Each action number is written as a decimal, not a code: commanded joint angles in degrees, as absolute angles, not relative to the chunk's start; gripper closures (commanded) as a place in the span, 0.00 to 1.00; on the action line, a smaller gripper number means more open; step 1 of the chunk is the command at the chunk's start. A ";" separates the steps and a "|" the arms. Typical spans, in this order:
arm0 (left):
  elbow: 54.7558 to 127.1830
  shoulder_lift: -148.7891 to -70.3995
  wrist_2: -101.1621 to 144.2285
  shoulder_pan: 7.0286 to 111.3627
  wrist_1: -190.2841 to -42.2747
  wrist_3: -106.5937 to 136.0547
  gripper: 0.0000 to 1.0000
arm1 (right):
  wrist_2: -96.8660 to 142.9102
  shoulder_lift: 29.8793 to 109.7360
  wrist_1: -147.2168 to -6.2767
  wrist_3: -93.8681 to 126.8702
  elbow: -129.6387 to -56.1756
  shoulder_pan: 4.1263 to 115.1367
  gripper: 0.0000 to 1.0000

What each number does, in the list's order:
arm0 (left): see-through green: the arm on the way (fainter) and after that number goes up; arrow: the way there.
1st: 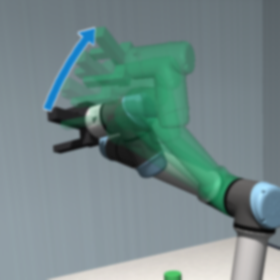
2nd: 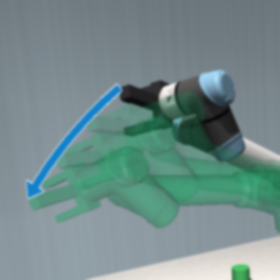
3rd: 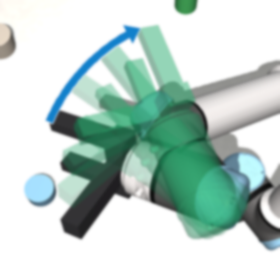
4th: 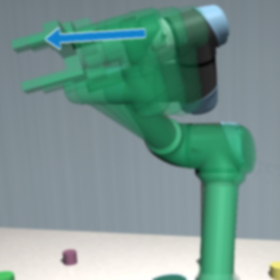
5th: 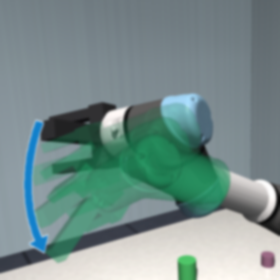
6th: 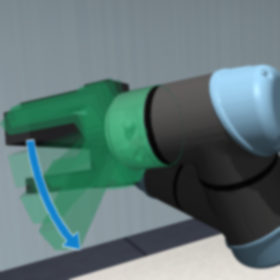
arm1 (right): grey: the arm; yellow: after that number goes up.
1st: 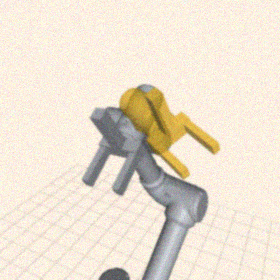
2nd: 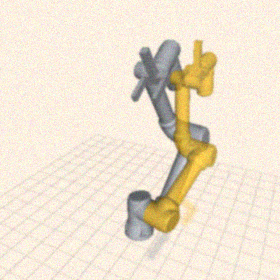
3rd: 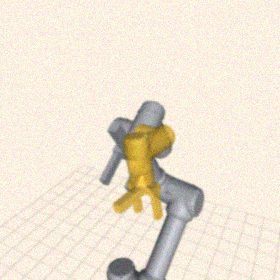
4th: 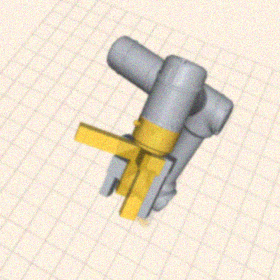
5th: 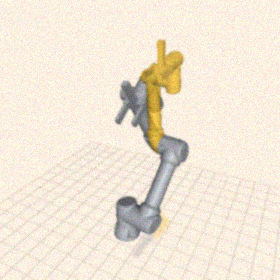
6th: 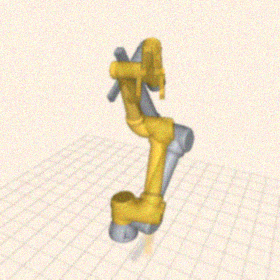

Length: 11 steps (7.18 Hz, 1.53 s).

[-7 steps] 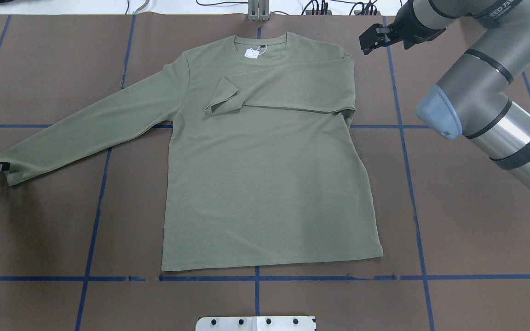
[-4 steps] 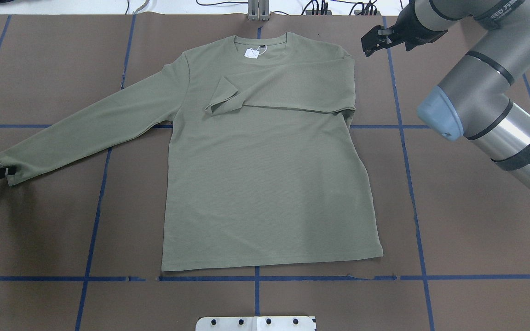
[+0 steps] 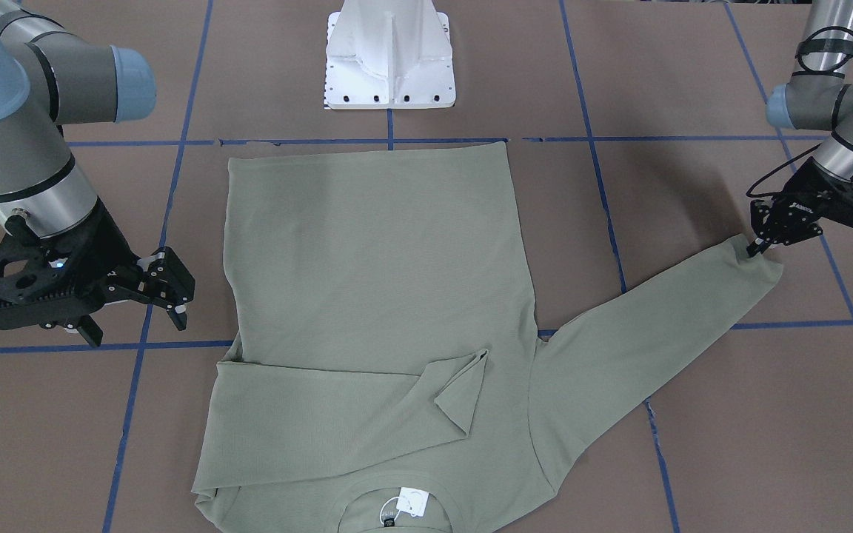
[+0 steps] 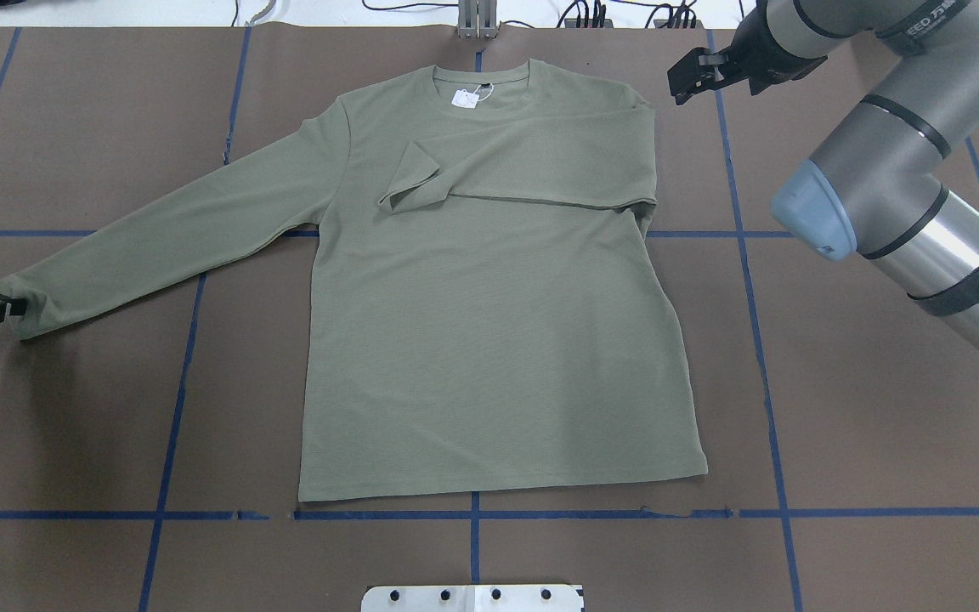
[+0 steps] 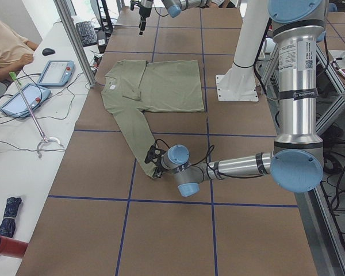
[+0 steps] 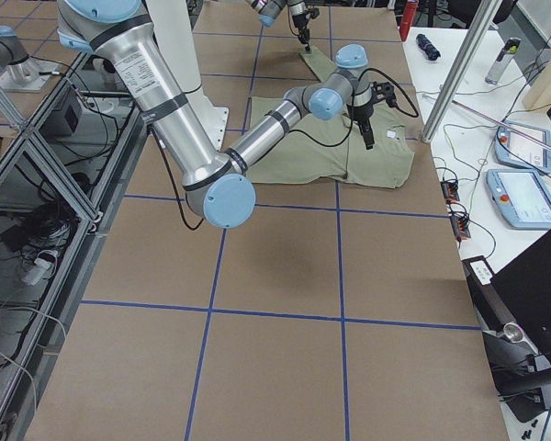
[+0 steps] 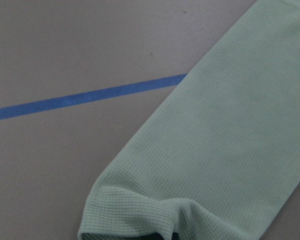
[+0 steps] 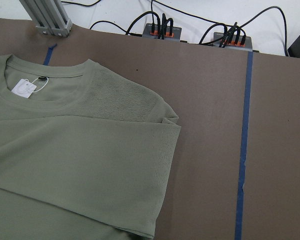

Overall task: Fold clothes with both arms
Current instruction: 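Carry the other sleeve with the left gripper across the chest and release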

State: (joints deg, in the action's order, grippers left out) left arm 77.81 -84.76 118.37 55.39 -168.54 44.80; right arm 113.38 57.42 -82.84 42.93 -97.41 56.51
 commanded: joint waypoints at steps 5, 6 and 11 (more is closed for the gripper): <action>95.98 -117.68 118.30 56.08 -111.65 45.88 1.00 | 114.60 61.07 -82.97 39.31 -97.47 59.23 0.00; 95.54 -124.47 118.30 55.73 -104.57 48.66 1.00 | 118.00 62.82 -83.06 35.11 -97.38 62.20 0.00; 58.35 -158.51 105.42 43.00 -111.59 68.53 1.00 | 123.13 70.39 -82.88 25.14 -97.47 69.69 0.00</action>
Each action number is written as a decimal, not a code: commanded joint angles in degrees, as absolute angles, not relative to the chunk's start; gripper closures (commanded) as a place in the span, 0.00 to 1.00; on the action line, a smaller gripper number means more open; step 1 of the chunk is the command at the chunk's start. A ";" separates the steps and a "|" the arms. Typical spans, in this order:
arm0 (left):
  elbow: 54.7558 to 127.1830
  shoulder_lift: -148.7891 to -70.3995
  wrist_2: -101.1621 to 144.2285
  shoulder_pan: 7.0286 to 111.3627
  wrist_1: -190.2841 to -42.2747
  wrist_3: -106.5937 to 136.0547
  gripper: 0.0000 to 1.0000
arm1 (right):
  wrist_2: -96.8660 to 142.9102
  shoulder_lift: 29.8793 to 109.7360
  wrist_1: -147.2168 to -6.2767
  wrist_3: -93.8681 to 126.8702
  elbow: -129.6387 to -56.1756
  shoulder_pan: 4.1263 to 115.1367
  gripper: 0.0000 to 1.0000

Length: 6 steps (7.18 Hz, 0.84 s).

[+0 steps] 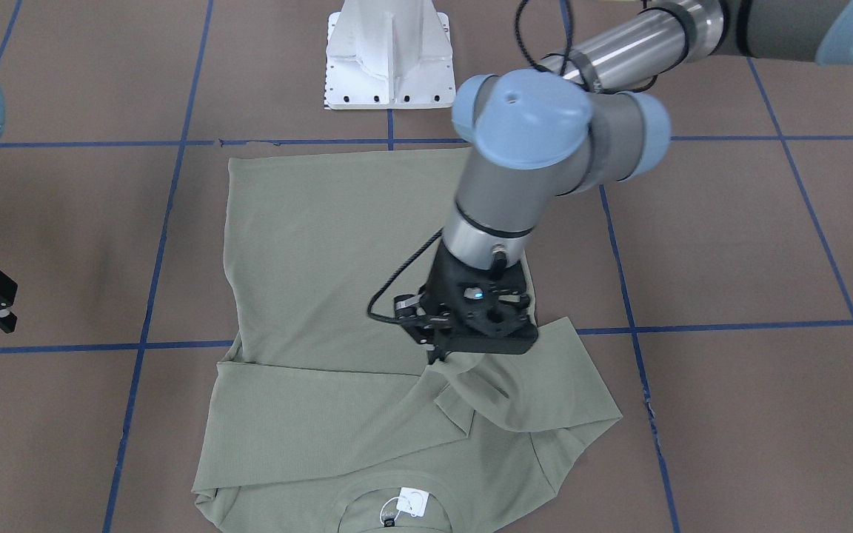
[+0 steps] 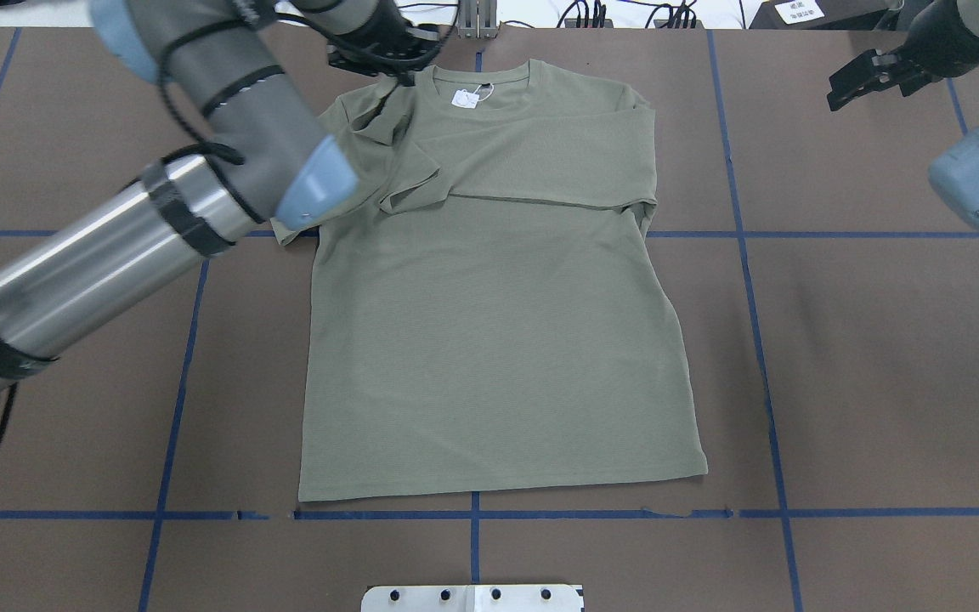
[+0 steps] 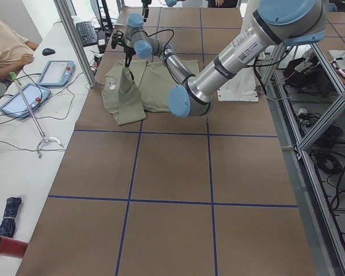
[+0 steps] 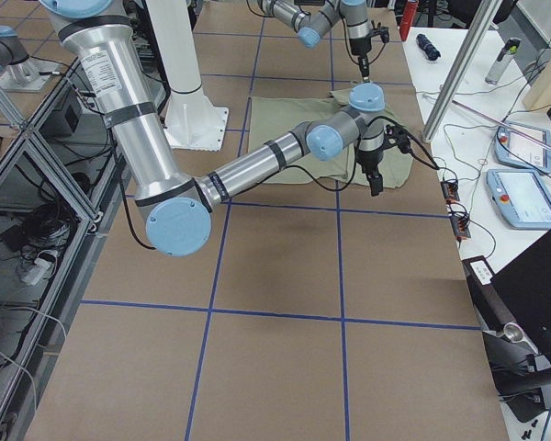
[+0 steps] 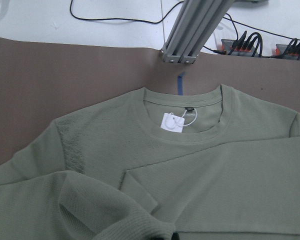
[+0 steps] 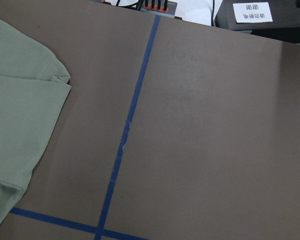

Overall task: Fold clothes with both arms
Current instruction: 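Carry the other sleeve with the left gripper across the chest and release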

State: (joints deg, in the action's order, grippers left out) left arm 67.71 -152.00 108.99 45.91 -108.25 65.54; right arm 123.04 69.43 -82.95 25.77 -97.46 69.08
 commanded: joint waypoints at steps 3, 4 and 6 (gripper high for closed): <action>47.22 -165.39 98.63 37.80 -118.38 68.91 1.00 | 123.57 73.82 -78.05 25.31 -97.38 70.14 0.00; 45.46 -165.93 98.35 37.27 -120.74 68.91 1.00 | 123.66 73.92 -78.05 25.31 -97.38 70.14 0.00; 39.13 -169.97 93.37 33.94 -127.85 69.61 1.00 | 123.66 73.83 -77.96 25.57 -97.38 70.14 0.00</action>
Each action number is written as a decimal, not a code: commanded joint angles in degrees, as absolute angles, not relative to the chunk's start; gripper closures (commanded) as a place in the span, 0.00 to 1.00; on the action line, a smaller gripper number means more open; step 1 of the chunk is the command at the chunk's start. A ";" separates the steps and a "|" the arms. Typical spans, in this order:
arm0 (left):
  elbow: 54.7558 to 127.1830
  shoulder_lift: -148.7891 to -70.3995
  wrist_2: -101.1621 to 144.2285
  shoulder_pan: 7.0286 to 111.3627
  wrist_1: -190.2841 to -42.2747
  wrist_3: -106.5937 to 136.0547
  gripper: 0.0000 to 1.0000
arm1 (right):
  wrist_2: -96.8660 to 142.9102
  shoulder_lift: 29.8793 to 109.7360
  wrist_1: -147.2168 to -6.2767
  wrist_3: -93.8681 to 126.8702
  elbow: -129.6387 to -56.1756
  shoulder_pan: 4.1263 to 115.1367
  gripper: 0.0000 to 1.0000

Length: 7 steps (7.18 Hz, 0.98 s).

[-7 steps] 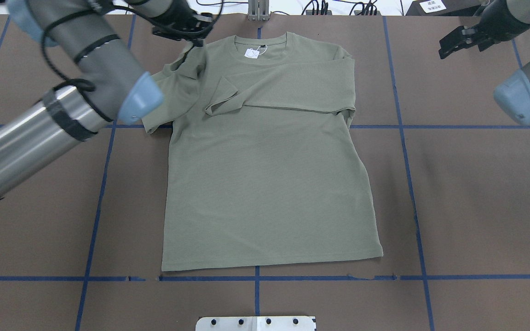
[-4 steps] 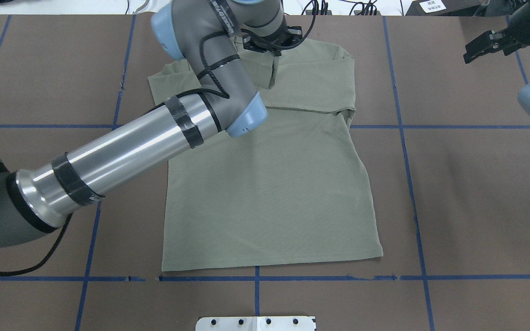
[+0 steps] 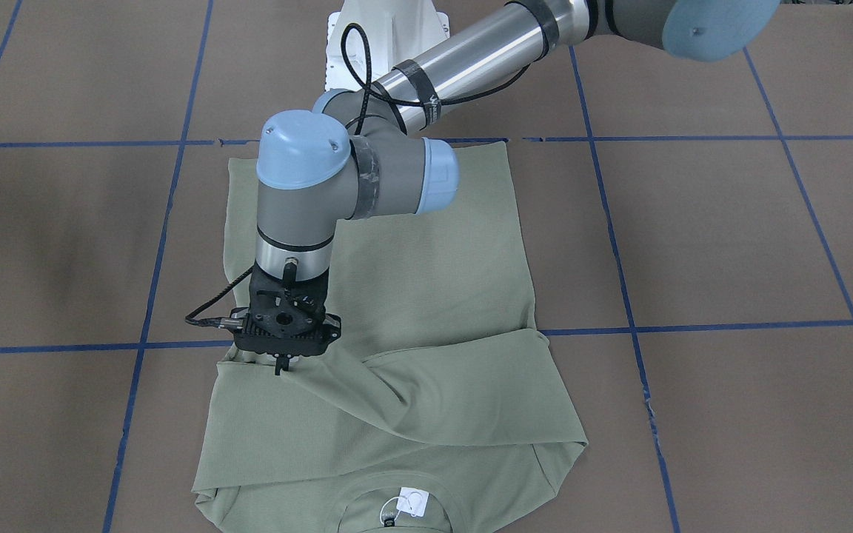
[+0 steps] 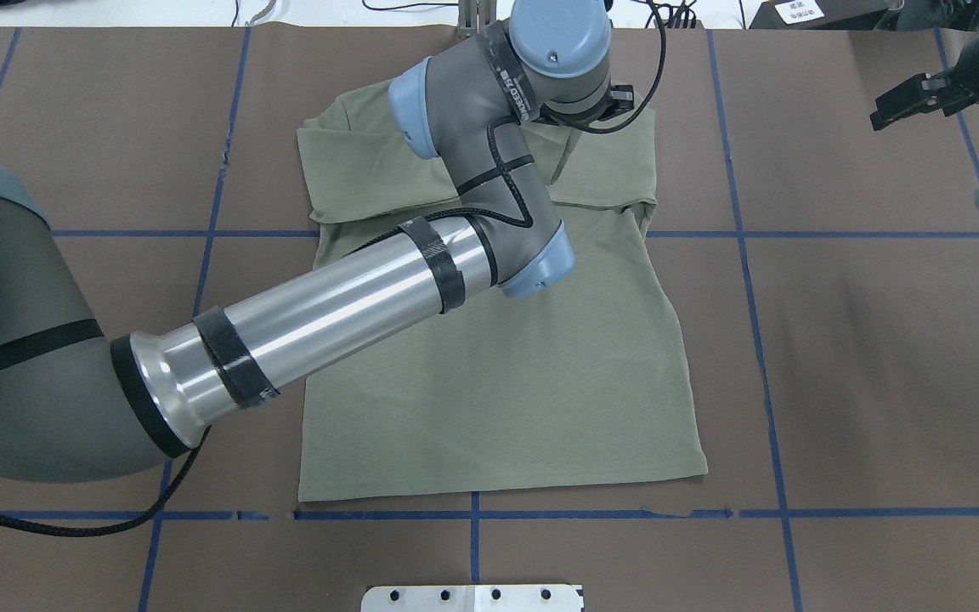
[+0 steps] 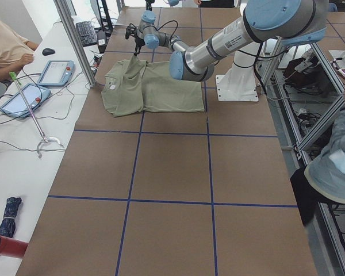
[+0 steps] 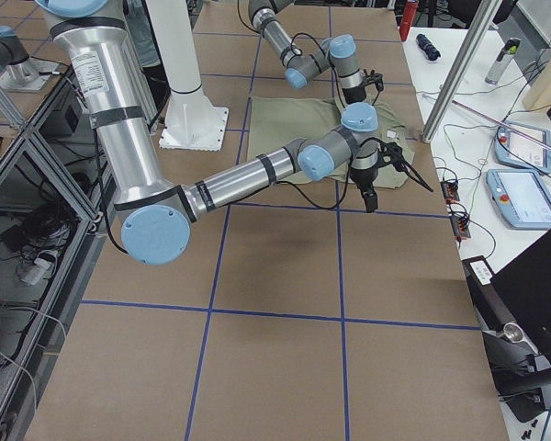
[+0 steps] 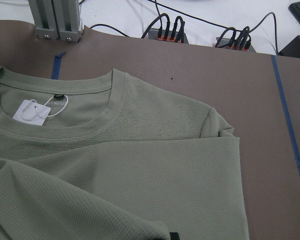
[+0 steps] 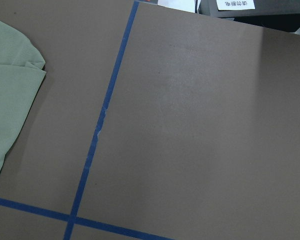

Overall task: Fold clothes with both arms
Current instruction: 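Carry the other sleeve with the left gripper across the chest and release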

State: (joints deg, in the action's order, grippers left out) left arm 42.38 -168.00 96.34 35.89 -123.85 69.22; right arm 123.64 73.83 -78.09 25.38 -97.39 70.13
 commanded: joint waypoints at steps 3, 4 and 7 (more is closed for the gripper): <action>40.59 -169.46 94.73 33.31 -127.37 68.56 0.00 | 123.49 72.95 -77.87 25.93 -97.21 69.96 0.00; 46.26 -167.45 98.31 34.53 -119.44 64.99 0.00 | 123.40 72.08 -77.78 26.01 -97.38 68.48 0.00; 83.04 -141.77 102.12 37.70 -106.02 55.13 0.00 | 119.30 68.91 -74.47 49.12 -100.79 58.15 0.00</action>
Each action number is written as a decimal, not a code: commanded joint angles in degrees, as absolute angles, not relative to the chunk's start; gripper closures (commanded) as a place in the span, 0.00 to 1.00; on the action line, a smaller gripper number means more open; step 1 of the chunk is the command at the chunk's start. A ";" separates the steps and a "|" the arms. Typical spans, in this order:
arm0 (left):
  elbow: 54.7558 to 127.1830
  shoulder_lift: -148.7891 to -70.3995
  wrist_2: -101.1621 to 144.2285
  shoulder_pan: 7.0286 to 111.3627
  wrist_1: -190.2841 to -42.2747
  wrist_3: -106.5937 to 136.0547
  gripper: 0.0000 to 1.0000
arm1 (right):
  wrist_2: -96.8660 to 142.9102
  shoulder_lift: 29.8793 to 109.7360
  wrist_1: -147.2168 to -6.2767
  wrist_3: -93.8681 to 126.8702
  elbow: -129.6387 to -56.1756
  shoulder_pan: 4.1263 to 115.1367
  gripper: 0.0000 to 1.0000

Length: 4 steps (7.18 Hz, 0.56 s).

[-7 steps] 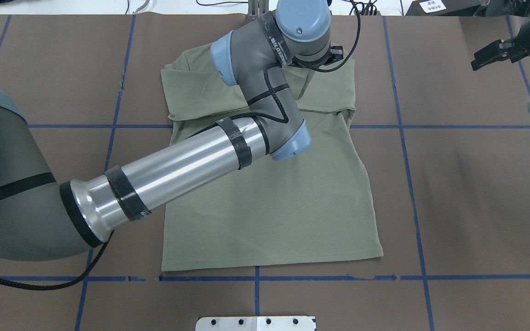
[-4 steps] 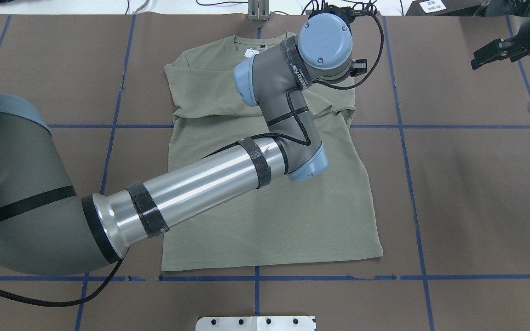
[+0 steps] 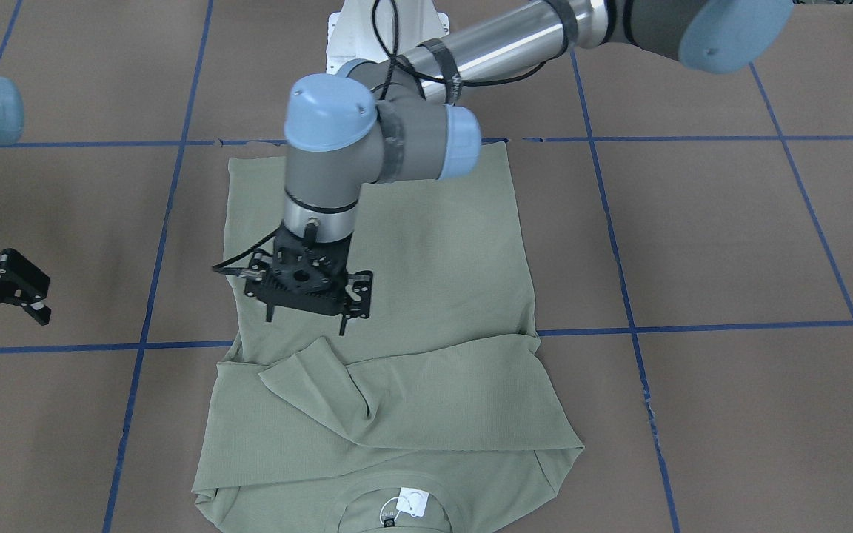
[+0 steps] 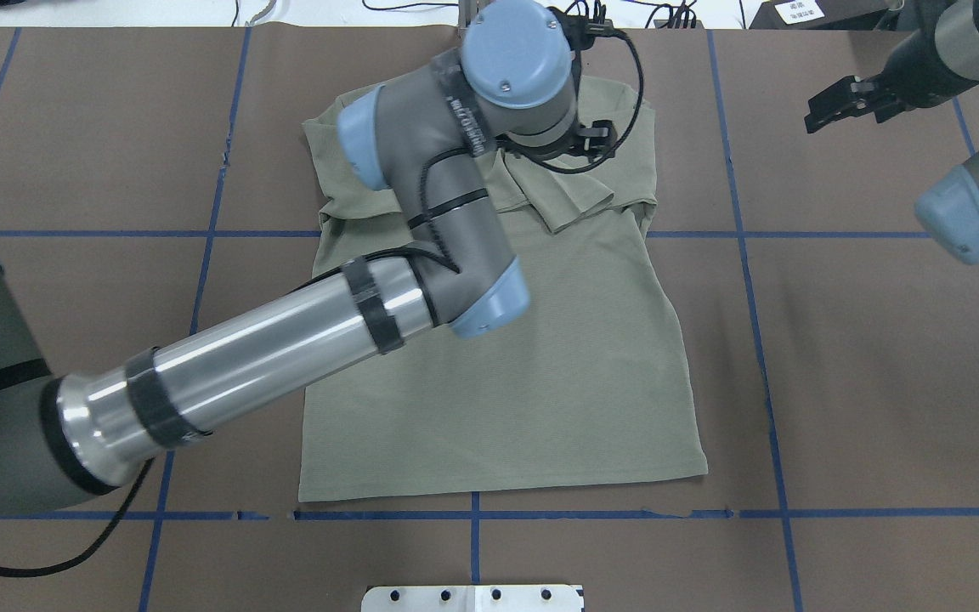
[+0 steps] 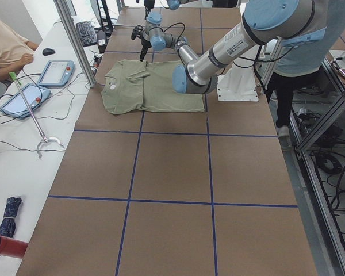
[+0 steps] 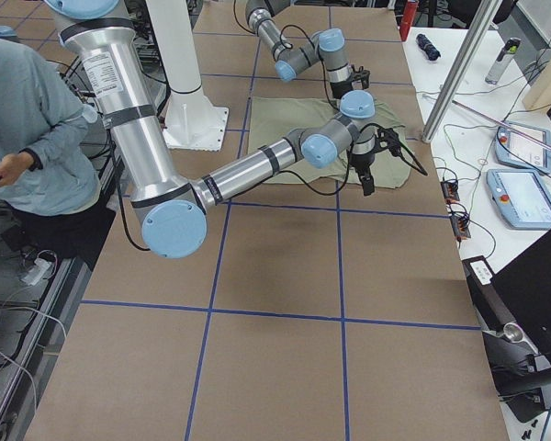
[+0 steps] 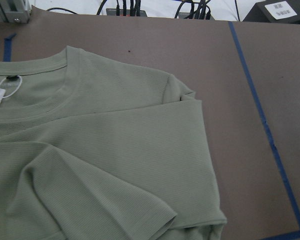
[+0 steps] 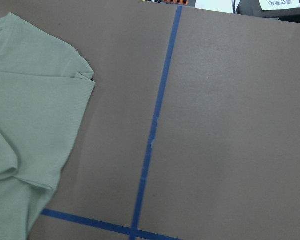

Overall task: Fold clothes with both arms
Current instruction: 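Carry the other sleeve with the left gripper across the chest and release, then move both grippers down to the shirt hem corners nearest the robot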

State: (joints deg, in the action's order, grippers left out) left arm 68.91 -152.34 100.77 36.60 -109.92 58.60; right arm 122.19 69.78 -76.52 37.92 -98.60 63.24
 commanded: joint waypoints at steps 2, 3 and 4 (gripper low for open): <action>102.91 -123.14 103.44 37.97 -106.17 52.48 0.00 | 110.34 72.05 -74.53 63.04 -110.08 46.55 0.00; 111.53 -114.69 106.06 37.97 -106.17 53.17 0.00 | 105.17 76.59 -74.53 68.24 -116.39 39.97 0.00; 117.19 -108.00 106.17 37.79 -106.69 57.44 0.00 | 97.63 80.99 -74.44 75.86 -121.94 31.55 0.00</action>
